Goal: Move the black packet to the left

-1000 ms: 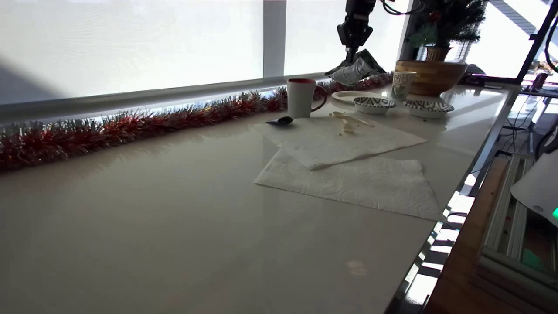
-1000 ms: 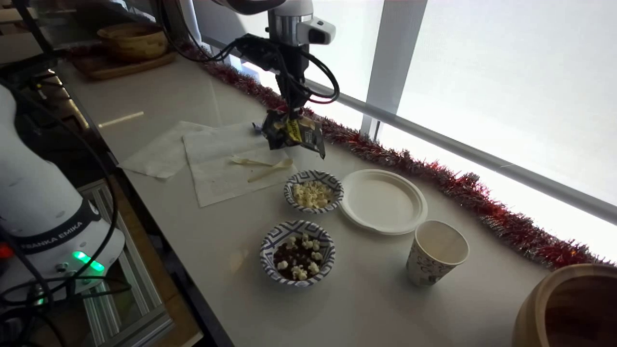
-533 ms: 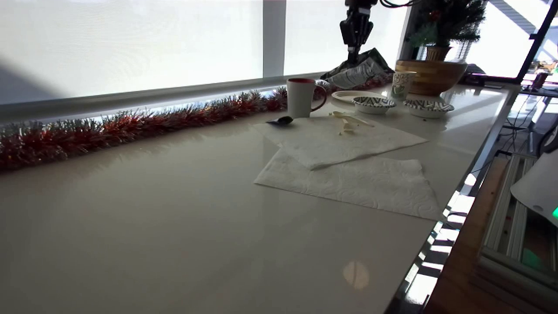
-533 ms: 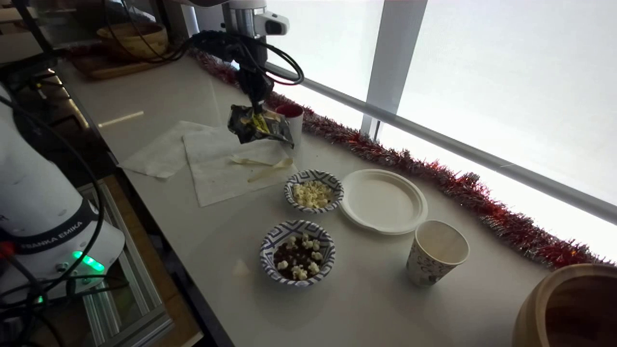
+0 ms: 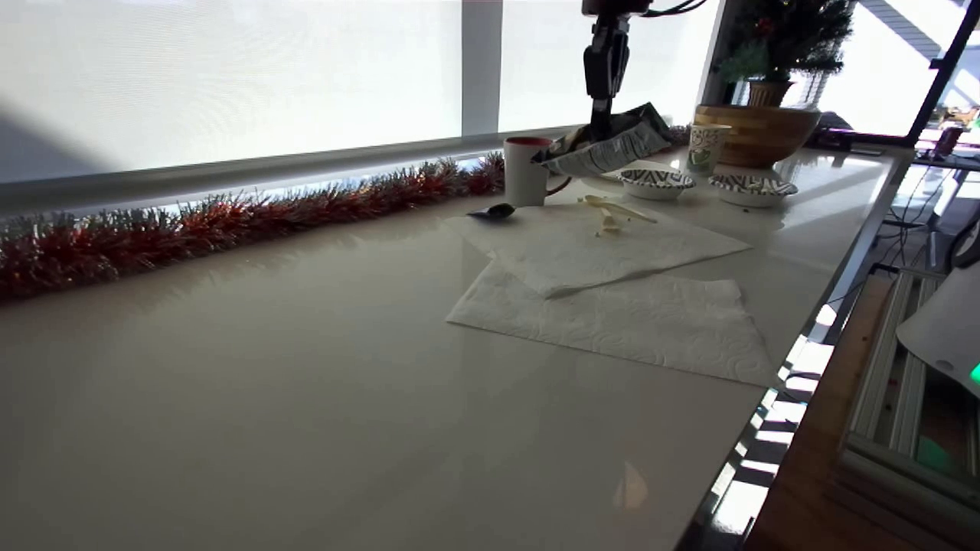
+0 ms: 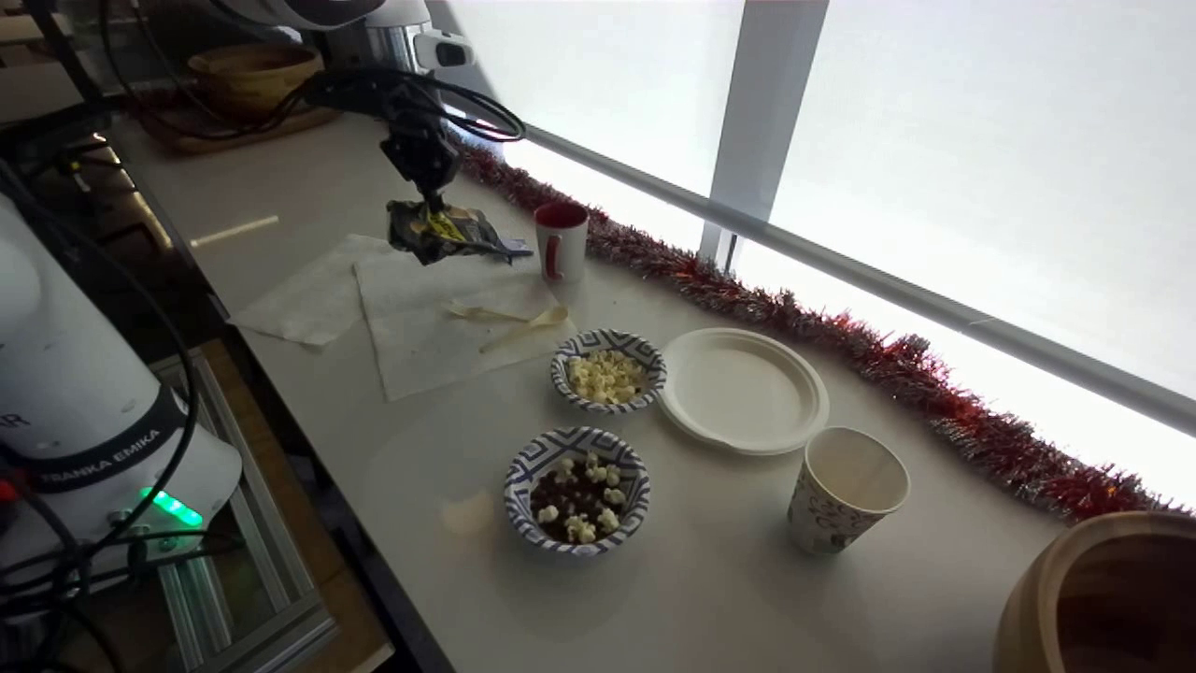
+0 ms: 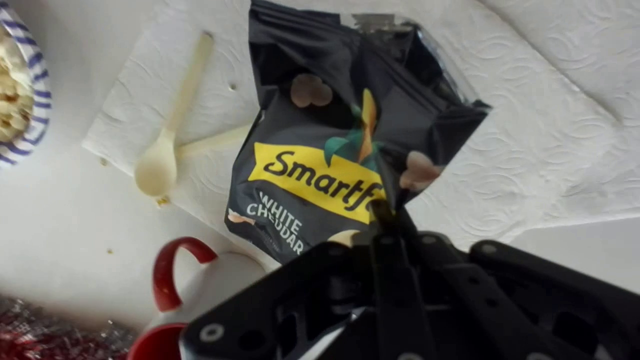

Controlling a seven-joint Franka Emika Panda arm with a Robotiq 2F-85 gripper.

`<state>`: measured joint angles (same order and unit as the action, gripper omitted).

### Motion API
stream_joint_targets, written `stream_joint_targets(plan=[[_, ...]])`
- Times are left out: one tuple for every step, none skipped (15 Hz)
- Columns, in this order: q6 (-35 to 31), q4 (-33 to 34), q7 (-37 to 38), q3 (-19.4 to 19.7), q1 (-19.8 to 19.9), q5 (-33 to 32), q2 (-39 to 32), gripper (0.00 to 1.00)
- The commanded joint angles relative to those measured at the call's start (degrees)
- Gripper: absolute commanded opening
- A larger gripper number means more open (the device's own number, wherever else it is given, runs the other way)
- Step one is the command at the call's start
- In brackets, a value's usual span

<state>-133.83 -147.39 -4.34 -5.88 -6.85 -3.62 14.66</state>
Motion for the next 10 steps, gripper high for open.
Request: stream_joint_targets(plan=[[-7.8,-1.6,-2.6,-3.3,-4.0,-0.4,-1.1,0.01],[-11.2,-1.5,-3.0,-4.1,-5.1,-0.1,-2.1,0.01],[-6.7,-1.1,-1.2,-3.1,-3.7,0.0,-0.8,0.0],[-7.5,-1.1,-0.8,-3.7,-4.4,0.0,-1.2,0.01],[-7.4,-1.1,-0.6,-3.8,-4.4,0.0,-1.2,0.01],[-7.4,-1.1,-0.6,-3.6,-4.2,0.1,-1.2,0.01],[-7.4,-1.1,-0.8,-3.3,-4.0,0.1,-1.2,0.01],[-7.4,-1.1,-0.8,-3.1,-3.8,0.1,-1.2,0.01],[-7.4,-1.1,-0.8,-3.1,-3.8,0.1,-1.2,0.01],[-7.4,-1.1,-0.8,-3.1,-3.8,0.1,-1.2,0.01]])
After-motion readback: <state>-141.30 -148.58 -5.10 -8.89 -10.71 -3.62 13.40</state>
